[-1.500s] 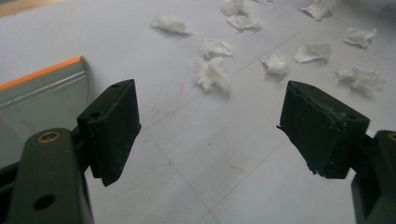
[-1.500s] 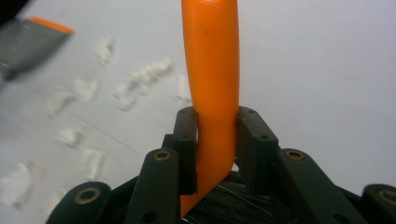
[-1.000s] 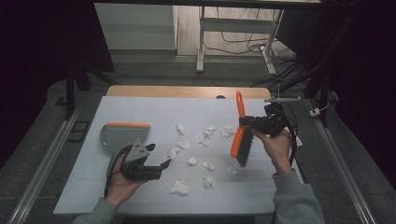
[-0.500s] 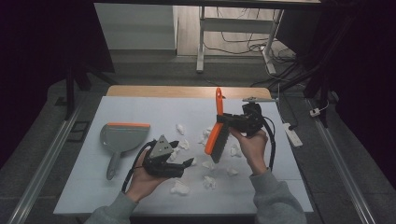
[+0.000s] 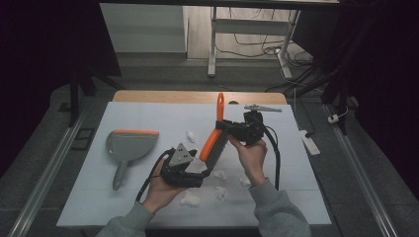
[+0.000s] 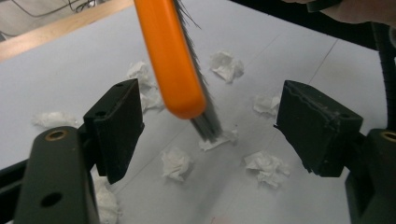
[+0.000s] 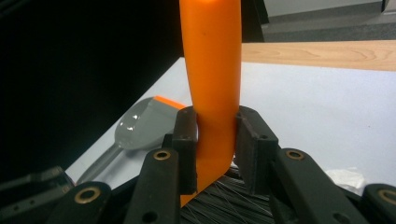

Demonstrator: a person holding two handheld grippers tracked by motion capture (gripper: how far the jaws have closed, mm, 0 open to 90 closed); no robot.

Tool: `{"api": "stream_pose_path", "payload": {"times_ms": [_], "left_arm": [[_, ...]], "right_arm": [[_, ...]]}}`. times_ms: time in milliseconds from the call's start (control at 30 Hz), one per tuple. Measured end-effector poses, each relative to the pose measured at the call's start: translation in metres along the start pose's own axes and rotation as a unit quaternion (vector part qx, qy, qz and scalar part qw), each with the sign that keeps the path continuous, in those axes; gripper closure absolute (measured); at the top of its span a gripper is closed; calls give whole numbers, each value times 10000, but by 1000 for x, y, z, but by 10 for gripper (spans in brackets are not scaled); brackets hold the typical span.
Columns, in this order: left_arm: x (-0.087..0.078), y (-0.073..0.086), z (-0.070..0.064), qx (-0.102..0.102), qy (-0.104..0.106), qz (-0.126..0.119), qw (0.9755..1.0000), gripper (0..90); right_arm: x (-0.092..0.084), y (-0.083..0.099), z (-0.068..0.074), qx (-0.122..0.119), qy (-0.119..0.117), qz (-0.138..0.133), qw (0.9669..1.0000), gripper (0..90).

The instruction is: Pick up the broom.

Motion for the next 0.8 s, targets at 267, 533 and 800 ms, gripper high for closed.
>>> {"api": "stream_pose_path", "payload": {"times_ms": [267,533,800], "left_arm": [[7,4,15,-270,-388,-93,9988,268],[21,4,28,-540,-391,-284,9974,389],[19,6,36,-618,-328,-388,9968,711]], "right_arm": [[3,3,6,232,-268,-255,9990,708],[10,10,13,465,-555,-362,9967,708],[12,16,20,496,-645,-395,9959,707]]}}
Point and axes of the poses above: each handheld gripper's, and its own axes: x roughly forward along the jaws, y roughly out of its underside, z roughly to its left, the point moved 8 cm from there along x, roughly forward along the jaws, and after that the axes turned 7 degrees about x, right-handed, at the moved point
